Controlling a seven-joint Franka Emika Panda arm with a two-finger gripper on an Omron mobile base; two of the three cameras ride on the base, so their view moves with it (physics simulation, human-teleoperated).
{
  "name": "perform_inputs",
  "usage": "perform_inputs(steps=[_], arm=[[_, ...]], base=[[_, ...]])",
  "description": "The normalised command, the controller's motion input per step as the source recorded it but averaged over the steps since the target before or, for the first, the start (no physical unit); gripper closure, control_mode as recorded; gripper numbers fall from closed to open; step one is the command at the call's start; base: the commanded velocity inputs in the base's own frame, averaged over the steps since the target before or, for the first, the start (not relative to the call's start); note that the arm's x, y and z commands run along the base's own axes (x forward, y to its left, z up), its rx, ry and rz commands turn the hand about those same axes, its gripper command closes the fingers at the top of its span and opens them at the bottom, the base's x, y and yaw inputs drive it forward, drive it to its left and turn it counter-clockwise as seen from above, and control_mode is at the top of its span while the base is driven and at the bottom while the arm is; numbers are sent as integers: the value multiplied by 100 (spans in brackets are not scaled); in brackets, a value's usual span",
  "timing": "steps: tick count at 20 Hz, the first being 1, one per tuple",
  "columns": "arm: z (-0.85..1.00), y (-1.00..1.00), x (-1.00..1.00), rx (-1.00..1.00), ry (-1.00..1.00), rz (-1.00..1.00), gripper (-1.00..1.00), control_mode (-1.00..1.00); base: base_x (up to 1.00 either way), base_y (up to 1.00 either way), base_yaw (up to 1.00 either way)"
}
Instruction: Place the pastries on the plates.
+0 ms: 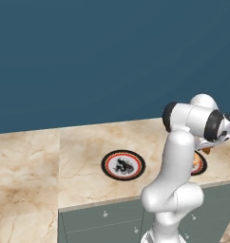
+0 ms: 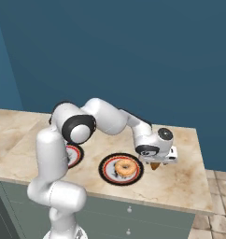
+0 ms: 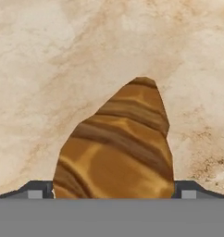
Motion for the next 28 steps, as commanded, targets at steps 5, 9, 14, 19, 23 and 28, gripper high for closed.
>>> perform_inputs(steps=[5, 9, 14, 19, 23, 28], arm=[[-29, 0, 21, 0, 0, 0, 100, -100], [-8, 0, 9, 0, 0, 0, 100, -100], [3, 5, -6, 0, -2, 1, 100, -100], [55, 14, -27, 0, -16, 1, 100, -100], [72, 17, -29, -2, -11, 4, 100, -100], [63, 42, -25, -6, -9, 4, 100, -100]], base=[[0, 0, 0], [0, 0, 0], [0, 0, 0], [0, 0, 0], [0, 0, 0], [0, 0, 0]])
